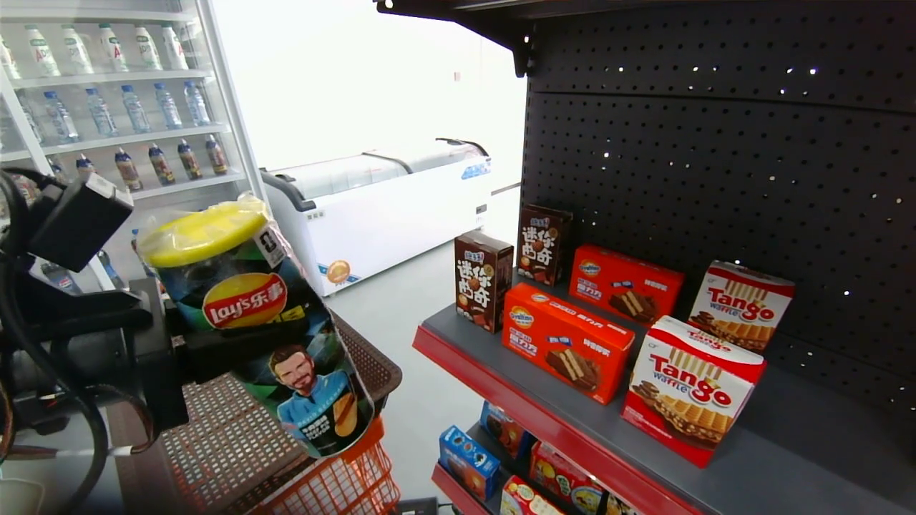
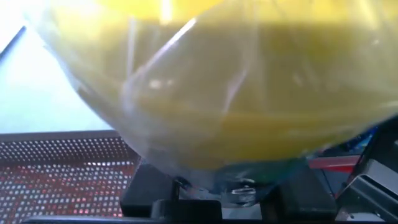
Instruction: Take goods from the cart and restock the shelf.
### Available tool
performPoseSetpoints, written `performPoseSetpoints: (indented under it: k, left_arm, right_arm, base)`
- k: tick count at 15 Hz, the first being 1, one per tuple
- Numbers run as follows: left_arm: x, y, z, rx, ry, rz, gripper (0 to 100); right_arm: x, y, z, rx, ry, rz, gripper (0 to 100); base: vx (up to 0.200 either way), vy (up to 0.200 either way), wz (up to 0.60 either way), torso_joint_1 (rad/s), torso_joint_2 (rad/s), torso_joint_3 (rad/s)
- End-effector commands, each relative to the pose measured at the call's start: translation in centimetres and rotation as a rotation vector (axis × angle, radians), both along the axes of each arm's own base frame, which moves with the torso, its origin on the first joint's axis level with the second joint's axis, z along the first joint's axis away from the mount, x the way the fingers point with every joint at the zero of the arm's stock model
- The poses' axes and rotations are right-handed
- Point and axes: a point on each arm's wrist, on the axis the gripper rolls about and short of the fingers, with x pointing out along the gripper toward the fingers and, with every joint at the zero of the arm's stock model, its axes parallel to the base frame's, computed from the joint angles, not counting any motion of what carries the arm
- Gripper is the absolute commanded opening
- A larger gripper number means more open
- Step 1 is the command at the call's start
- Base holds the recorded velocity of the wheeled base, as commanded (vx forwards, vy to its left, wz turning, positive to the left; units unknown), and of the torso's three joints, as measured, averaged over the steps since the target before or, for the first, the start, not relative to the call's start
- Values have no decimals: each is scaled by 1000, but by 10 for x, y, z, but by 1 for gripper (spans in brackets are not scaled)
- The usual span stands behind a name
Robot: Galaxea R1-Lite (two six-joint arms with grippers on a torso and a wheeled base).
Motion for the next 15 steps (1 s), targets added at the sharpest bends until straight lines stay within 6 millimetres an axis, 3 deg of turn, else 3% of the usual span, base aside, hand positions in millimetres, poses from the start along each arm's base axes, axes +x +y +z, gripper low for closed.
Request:
performPoseSetpoints:
  k: [1, 7, 15]
  left_arm:
    - [-20, 4, -10, 0, 10, 0, 0]
    - [-48, 5, -17, 6, 73, -56, 0]
    - [-26, -19, 1, 8, 62, -176, 0]
  right_arm:
    - [0, 0, 0, -2, 0, 2, 100]
    - [0, 0, 0, -2, 0, 2, 100]
    - [0, 0, 0, -2, 0, 4, 100]
  base:
    - [0, 0, 0, 0, 0, 0]
    - [0, 0, 0, 0, 0, 0]
    - [0, 0, 0, 0, 0, 0]
